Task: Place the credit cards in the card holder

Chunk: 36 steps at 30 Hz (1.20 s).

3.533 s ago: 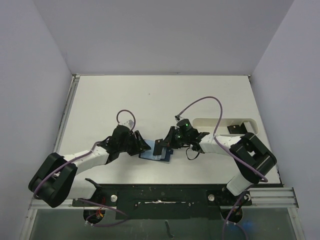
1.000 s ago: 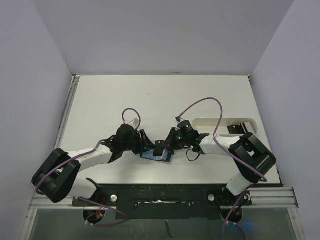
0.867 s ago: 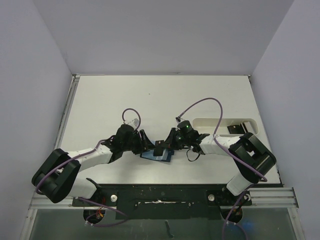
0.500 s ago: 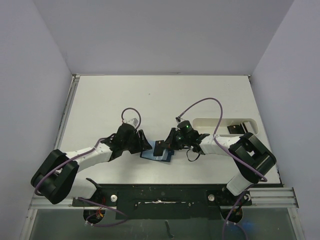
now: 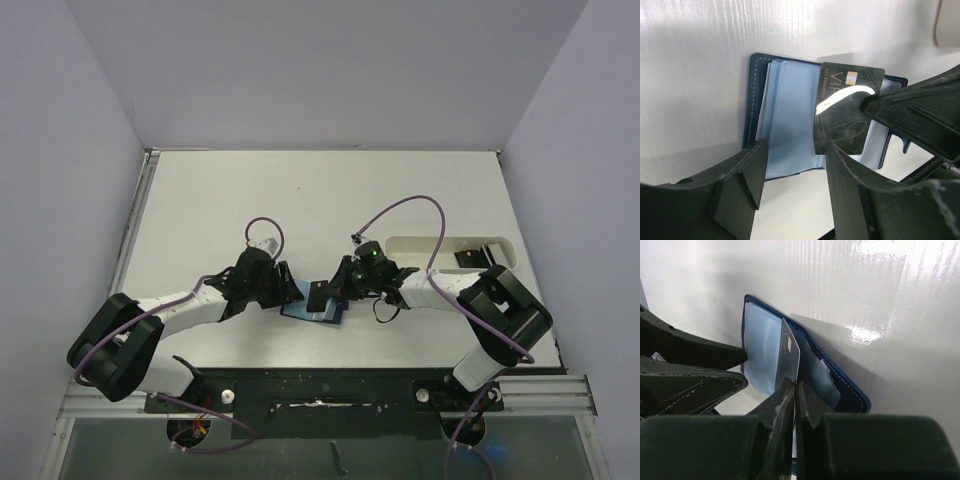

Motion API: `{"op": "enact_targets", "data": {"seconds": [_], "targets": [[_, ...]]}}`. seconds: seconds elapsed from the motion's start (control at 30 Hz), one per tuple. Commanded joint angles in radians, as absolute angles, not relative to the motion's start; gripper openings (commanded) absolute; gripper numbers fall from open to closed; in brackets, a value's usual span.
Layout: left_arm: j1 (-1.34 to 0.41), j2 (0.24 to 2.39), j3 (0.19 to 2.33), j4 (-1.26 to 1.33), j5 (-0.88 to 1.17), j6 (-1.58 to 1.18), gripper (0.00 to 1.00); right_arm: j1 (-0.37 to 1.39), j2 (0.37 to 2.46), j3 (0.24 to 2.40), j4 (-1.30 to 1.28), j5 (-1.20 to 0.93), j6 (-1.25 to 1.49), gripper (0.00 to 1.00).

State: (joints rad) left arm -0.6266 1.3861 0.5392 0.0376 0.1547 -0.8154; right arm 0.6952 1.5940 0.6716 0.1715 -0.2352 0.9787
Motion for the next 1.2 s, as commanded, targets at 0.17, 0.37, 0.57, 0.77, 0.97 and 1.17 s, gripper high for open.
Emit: {"op": "enact_targets", "data": {"seconds": [0.17, 0.37, 0.57, 0.77, 0.97, 1.17], "targets": [[-0.627, 1.38, 0.546, 0.12, 0.202, -0.823, 0.48, 0.703, 1.584, 0.674, 0.176, -0.211, 0.96, 0.0], [-0.626, 1.36, 0.526, 0.178, 0.251, -0.864, 0.47, 0.704, 1.58, 0.67, 0.18, -0.212, 0.961, 0.0], [-0.627, 1.355, 0.522, 0.187, 0.256, -0.868, 0.47, 0.704, 1.575, 0.664, 0.182, -0.212, 0.961, 0.0], [-0.626, 1.321, 0.587, 0.015, 0.134, -0.778, 0.47, 0.704, 1.571, 0.66, 0.184, -0.212, 0.96, 0.0], [-0.625, 1.326, 0.588, 0.008, 0.13, -0.767, 0.47, 0.704, 1.571, 0.66, 0.185, -0.21, 0.96, 0.0], [-0.625, 1.354, 0.57, 0.038, 0.142, -0.769, 0.47, 0.704, 1.575, 0.664, 0.184, -0.212, 0.959, 0.0]]}}
